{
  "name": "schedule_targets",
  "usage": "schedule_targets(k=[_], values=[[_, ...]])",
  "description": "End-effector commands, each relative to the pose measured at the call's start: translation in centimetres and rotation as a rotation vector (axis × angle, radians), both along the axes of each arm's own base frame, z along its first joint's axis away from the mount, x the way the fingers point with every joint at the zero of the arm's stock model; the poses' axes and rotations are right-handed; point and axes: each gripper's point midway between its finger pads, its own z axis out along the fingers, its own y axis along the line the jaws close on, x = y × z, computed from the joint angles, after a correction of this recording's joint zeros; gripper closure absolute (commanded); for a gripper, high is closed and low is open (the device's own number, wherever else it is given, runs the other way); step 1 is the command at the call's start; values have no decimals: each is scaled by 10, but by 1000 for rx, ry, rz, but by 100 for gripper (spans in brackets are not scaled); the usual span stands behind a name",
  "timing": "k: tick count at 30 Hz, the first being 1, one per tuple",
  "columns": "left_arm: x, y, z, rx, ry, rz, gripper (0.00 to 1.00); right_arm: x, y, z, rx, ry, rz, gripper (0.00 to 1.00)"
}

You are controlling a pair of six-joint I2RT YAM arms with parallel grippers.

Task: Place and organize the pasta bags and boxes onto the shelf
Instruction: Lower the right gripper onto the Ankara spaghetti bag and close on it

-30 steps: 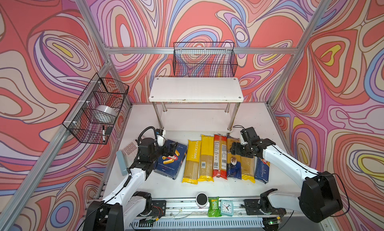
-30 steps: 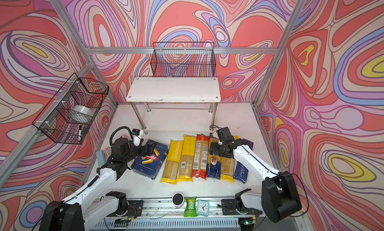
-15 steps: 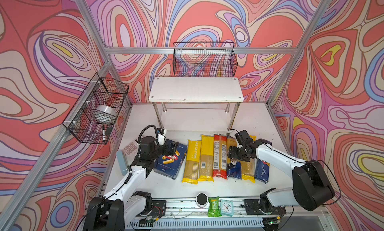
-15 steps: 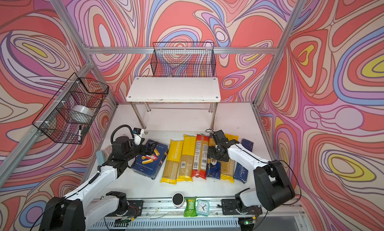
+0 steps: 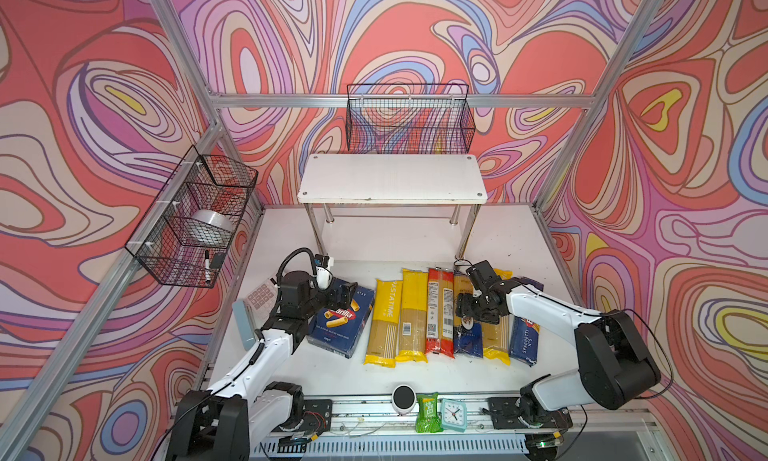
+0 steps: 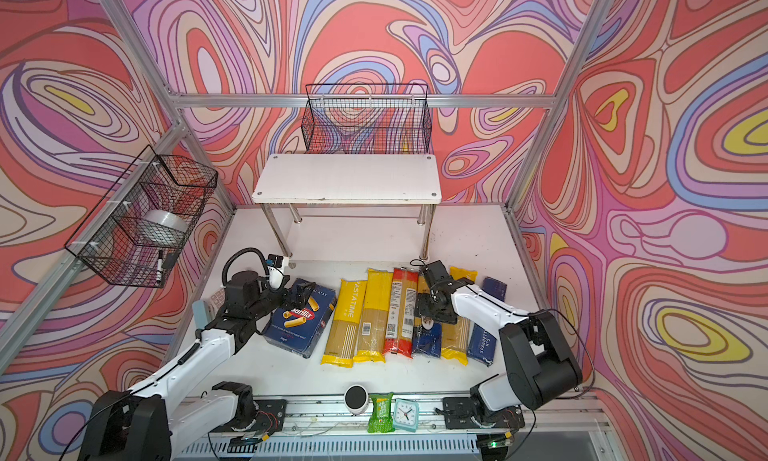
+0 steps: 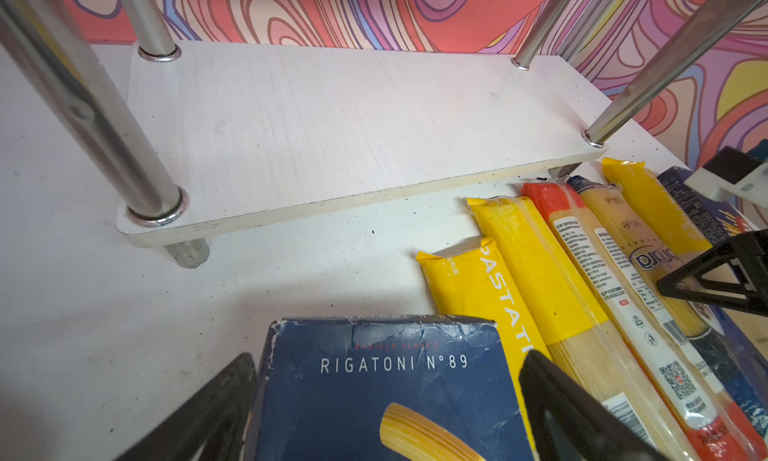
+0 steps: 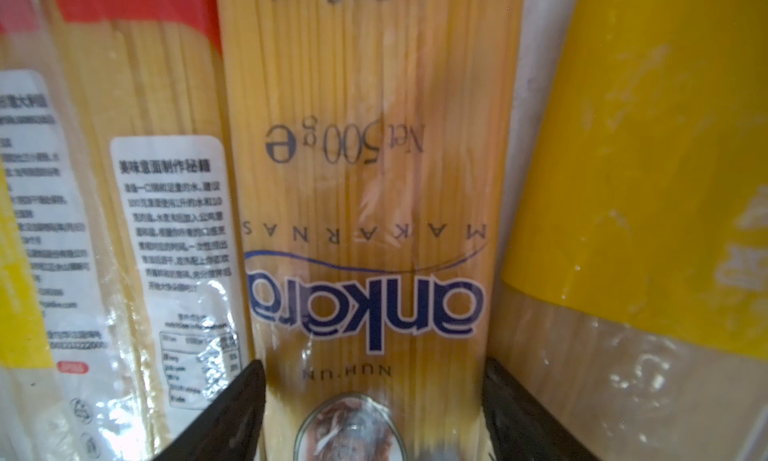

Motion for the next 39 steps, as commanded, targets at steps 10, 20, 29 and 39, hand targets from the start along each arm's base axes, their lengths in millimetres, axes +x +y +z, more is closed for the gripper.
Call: schedule_targets(k=[10, 20, 29, 39], values=[[2, -4, 8, 5, -20, -30, 0, 1, -6, -6, -76, -3, -11, 14], [3, -4, 9, 5, -20, -30, 0, -3, -3, -16, -110, -5, -9, 14], [-1, -6, 11, 0, -38, -46, 0, -11, -3, -25, -117, -13, -28, 14], [-6, -5, 14, -5, -66, -45, 0, -13, 1, -29, -93, -42, -19, 21]])
